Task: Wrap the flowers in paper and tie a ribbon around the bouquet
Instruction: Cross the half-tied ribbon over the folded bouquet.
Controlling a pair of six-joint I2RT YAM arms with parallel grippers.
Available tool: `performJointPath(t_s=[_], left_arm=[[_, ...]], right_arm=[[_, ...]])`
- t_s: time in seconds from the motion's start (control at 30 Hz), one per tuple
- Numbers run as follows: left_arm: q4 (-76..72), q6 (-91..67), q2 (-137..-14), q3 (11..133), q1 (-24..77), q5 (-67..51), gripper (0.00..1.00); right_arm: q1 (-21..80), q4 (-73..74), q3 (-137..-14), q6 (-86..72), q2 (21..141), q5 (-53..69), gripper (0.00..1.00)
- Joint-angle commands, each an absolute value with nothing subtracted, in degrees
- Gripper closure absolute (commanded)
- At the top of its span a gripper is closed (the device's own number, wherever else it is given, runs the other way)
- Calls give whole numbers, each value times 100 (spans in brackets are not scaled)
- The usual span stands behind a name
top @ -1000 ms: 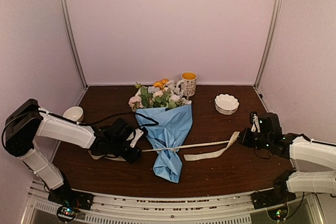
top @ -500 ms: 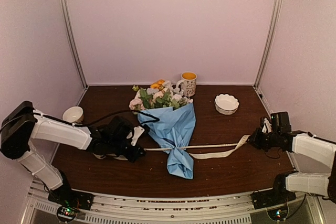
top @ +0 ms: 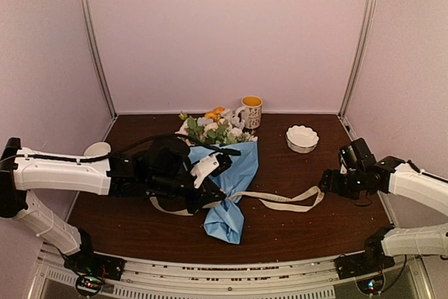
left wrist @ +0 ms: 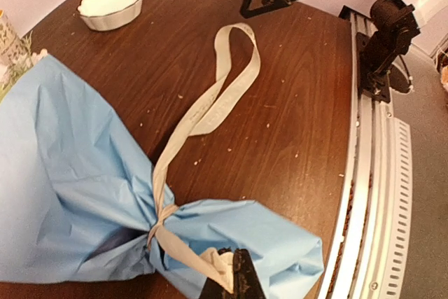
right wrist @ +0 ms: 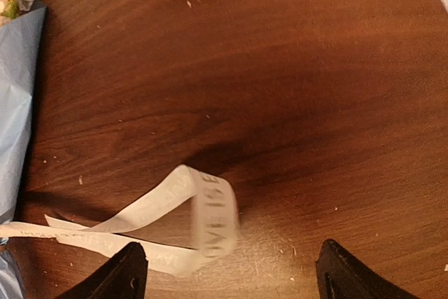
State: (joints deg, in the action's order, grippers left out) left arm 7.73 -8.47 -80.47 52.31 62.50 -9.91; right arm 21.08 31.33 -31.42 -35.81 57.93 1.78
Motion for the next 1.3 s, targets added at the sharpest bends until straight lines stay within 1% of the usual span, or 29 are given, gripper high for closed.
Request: performJointPath(t_s=[0.0,0.03,0.07,0.17,0.2,0.23,0.3,0.37,0.4,0.47,0.53,0.6,0.67,0.77,0.8,0.83,0.87,1.03,1.13,1.17,1.27], left_arm=[[408,-590,-8035,5465,6258,-1436,100],[273,-607,-8044,5462,6258,-1529,100],[131,-617,-8060,5454,6258,-1615,100],[-272,-792,-8178,5384,6258,-1799,100],[-414,-859,-8223,5333,6258,-1875,100],[-548,-914,-8252,5279,6258,-1924,100],[-776,-958,-8276,5184,6243,-1942,100],[-1092,-967,-8273,5065,6165,-1981,100],[-1294,-1002,-8286,4998,6066,-2083,100],[-1722,-1191,-8372,4878,5781,-2440,100],[-2100,-1428,-8535,4819,5427,-2867,100],[-2138,-1416,-8774,4898,5291,-3124,100],[-2062,-1204,-8947,4959,5282,-3163,100],[-2157,-1135,-9130,4893,5282,-3179,100],[-2222,-1139,-9152,4850,5282,-3202,100],[-2287,-1156,-9157,4799,5282,-3208,100],[-2368,-1181,-9152,4742,5282,-3183,100],[-2477,-1175,-9144,4594,5273,-3122,100],[-2474,-1154,-9132,4556,5273,-3083,100],[-2466,-1152,-9125,4541,5273,-3044,100],[-2459,-1129,-9111,4535,5273,-3039,100]], right_arm=[[3060,4280,-4136,-3532,5635,-1715,11],[3294,4354,-4325,-3456,5712,-1905,2],[3476,4525,-4532,-3418,5828,-2130,0],[3697,5123,-5200,-3346,6424,-2235,0],[3872,5040,-5263,-3179,6493,-2149,0],[4142,4555,-5238,-2913,6454,-1928,0],[4784,3241,-4976,-2191,6188,-878,4],[5332,1818,-4627,-1889,6034,427,8],[5478,1256,-4507,-1870,6073,799,11],[5585,557,-4440,-1995,6278,1247,20],[5594,69,-4432,-2173,6519,1563,22],[5599,-468,-4377,-2408,6705,1737,23],[5604,-971,-4350,-2622,6931,1893,29],[5604,-958,-4708,-2690,7378,1956,43],[5595,-958,-4778,-2696,7507,1967,53],[5587,-1066,-4808,-2712,7593,1975,60],[5557,-1140,-4832,-2721,7674,1979,62],[5405,-1185,-5057,-2778,8175,2286,65],[5292,-1359,-5087,-2939,8375,2642,72],[5245,-1505,-5062,-3018,8410,2783,72],[5207,-1547,-5048,-3072,8508,2851,61]])
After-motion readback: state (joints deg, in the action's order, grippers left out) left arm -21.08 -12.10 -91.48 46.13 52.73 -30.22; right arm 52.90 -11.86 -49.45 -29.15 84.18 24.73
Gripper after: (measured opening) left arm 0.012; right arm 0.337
